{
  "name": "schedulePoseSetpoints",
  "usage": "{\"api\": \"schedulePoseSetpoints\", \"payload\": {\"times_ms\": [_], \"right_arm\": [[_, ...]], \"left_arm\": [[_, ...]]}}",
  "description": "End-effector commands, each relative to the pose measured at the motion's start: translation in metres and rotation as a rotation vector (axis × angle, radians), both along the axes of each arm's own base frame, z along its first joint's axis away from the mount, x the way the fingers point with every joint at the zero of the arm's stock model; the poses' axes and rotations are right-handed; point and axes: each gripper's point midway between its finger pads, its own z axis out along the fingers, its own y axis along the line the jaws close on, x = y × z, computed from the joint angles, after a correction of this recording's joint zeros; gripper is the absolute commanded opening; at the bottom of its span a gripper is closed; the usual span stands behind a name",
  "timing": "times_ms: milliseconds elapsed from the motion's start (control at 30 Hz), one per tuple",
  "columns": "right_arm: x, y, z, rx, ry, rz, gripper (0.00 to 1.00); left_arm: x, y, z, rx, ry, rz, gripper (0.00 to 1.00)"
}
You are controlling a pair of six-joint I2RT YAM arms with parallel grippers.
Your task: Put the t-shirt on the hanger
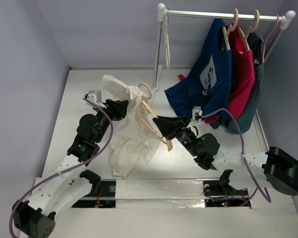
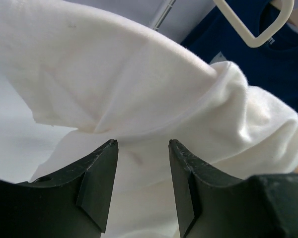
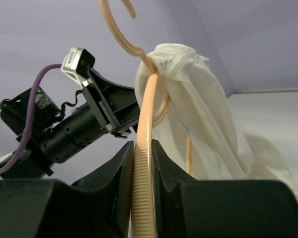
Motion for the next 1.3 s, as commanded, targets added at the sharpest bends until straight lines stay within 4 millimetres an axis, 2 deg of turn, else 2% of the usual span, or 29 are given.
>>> {"api": "schedulePoseSetpoints", "payload": {"times_ms": [0,200,333,367,400,467,500,567,600,633,700,733,800,833,1100,1200,1233,1267], "right_arm": [[-0.021,-0.029,0.063,0.238,-0.121,0.036,0.00],[-0.021,-0.032,0.063,0.240,-0.116,0.045,0.00],[-0.022,-0.034,0.062,0.244,-0.116,0.045,0.00],[-0.022,-0.035,0.064,0.249,-0.119,0.041,0.00],[-0.021,-0.035,0.065,0.246,-0.127,0.033,0.00],[-0.019,-0.037,0.073,0.257,-0.136,0.012,0.00],[-0.016,-0.037,0.074,0.243,-0.147,-0.006,0.00],[-0.010,-0.034,0.079,0.237,-0.153,-0.038,0.00],[-0.007,-0.033,0.080,0.227,-0.162,-0.058,0.00],[-0.003,-0.029,0.078,0.217,-0.159,-0.068,0.00],[0.001,-0.028,0.086,0.224,-0.180,-0.091,0.00],[0.002,-0.027,0.088,0.224,-0.183,-0.097,0.00],[0.005,-0.024,0.091,0.227,-0.190,-0.107,0.00],[0.006,-0.024,0.092,0.227,-0.193,-0.109,0.00],[0.022,-0.018,0.096,0.205,-0.193,-0.143,0.00],[0.032,-0.008,0.099,0.196,-0.198,-0.153,0.00],[0.036,-0.001,0.095,0.178,-0.192,-0.151,0.00],[0.037,0.003,0.101,0.180,-0.199,-0.147,0.00]], "left_arm": [[0.003,-0.007,0.032,0.018,-0.123,-0.034,0.42],[0.009,-0.013,0.050,0.033,-0.204,-0.049,0.42],[0.012,-0.018,0.044,0.026,-0.184,-0.068,0.00],[0.011,-0.019,0.043,0.005,-0.175,-0.071,0.00],[0.007,-0.025,0.034,0.006,-0.159,-0.114,0.00],[0.002,-0.025,0.027,-0.013,-0.144,-0.123,0.00],[0.000,-0.024,0.013,-0.021,-0.113,-0.126,0.00],[-0.011,-0.021,0.012,-0.049,-0.117,-0.133,0.00],[-0.015,-0.021,0.001,-0.057,-0.097,-0.146,0.00],[-0.021,-0.018,0.005,-0.071,-0.110,-0.146,0.00],[-0.024,-0.014,-0.007,-0.068,-0.080,-0.136,0.00],[-0.029,-0.013,-0.005,-0.075,-0.086,-0.139,0.00],[-0.031,-0.010,-0.018,-0.064,-0.055,-0.125,0.00],[-0.034,-0.009,-0.017,-0.070,-0.058,-0.129,0.00],[-0.043,-0.017,-0.044,-0.096,0.017,-0.186,0.00],[-0.045,-0.021,-0.046,-0.127,0.026,-0.210,0.00],[-0.045,-0.023,-0.046,-0.124,0.031,-0.215,0.00],[-0.047,-0.025,-0.047,-0.116,0.044,-0.223,0.00]]}}
